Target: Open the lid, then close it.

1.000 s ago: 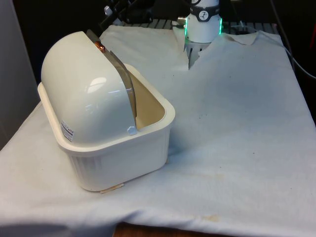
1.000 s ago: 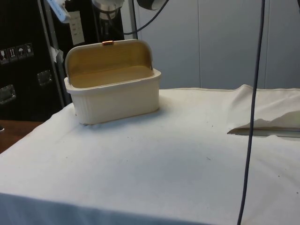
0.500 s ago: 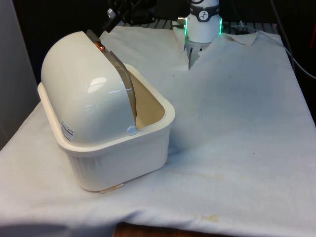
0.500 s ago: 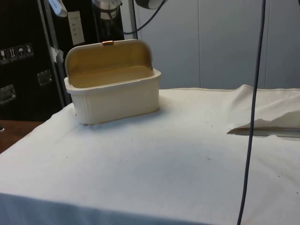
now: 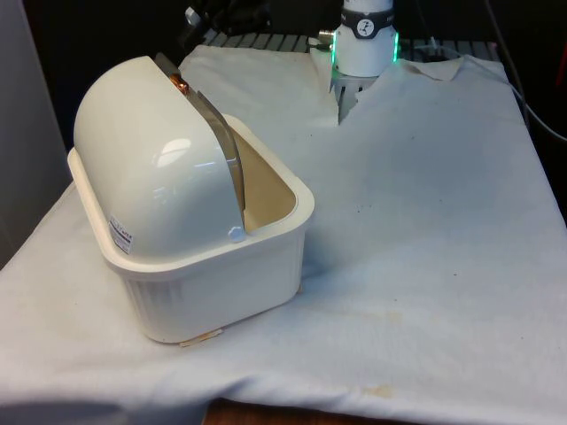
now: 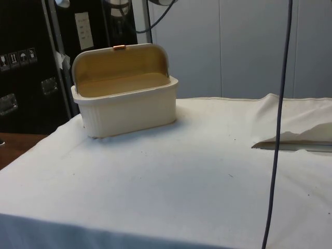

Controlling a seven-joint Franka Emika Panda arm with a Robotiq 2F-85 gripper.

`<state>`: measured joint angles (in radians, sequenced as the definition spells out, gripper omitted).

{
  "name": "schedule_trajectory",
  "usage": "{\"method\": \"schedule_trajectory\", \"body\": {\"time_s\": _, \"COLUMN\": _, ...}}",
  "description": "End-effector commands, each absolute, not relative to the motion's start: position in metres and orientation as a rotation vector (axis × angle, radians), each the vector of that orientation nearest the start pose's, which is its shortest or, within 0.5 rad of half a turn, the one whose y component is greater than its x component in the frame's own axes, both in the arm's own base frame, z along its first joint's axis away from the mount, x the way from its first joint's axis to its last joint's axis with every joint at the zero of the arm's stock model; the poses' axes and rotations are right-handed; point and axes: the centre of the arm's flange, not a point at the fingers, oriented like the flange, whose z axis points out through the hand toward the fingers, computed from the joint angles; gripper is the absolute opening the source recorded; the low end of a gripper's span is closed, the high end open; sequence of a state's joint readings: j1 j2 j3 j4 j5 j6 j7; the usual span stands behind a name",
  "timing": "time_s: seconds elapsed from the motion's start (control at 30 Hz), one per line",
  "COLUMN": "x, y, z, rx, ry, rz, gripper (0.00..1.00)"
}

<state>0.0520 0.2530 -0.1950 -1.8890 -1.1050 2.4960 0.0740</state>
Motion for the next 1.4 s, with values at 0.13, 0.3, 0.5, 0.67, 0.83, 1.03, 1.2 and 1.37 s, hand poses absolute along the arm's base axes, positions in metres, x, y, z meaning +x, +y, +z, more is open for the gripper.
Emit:
{"method": "schedule_trajectory", "body": {"time_s": 0.13, "x": 0.642, "y": -0.084, "z": 0.412, "rx": 2.169, "ry": 0.676, "rz": 0.323, "gripper": 0.0}}
{"method": "schedule_trajectory", "body": {"time_s": 0.3, "x": 0.645, "y": -0.092, "z": 0.404, "rx": 2.177, "ry": 0.679, "rz": 0.317, "gripper": 0.0}}
{"method": "schedule_trajectory", "body": {"time_s": 0.5, "x": 0.649, "y": -0.098, "z": 0.398, "rx": 2.176, "ry": 0.672, "rz": 0.311, "gripper": 0.0}}
{"method": "schedule_trajectory", "body": {"time_s": 0.67, "x": 0.65, "y": -0.099, "z": 0.395, "rx": 2.171, "ry": 0.663, "rz": 0.3, "gripper": 0.0}}
{"method": "schedule_trajectory", "body": {"time_s": 0.83, "x": 0.653, "y": -0.101, "z": 0.384, "rx": 2.183, "ry": 0.664, "rz": 0.299, "gripper": 0.0}}
{"method": "schedule_trajectory", "body": {"time_s": 1.03, "x": 0.655, "y": -0.1, "z": 0.373, "rx": 2.199, "ry": 0.659, "rz": 0.29, "gripper": 0.0}}
{"method": "schedule_trajectory", "body": {"time_s": 1.2, "x": 0.656, "y": -0.1, "z": 0.368, "rx": 2.209, "ry": 0.656, "rz": 0.282, "gripper": 0.0}}
{"method": "schedule_trajectory", "body": {"time_s": 1.37, "x": 0.655, "y": -0.099, "z": 0.369, "rx": 2.221, "ry": 0.651, "rz": 0.281, "gripper": 0.0}}
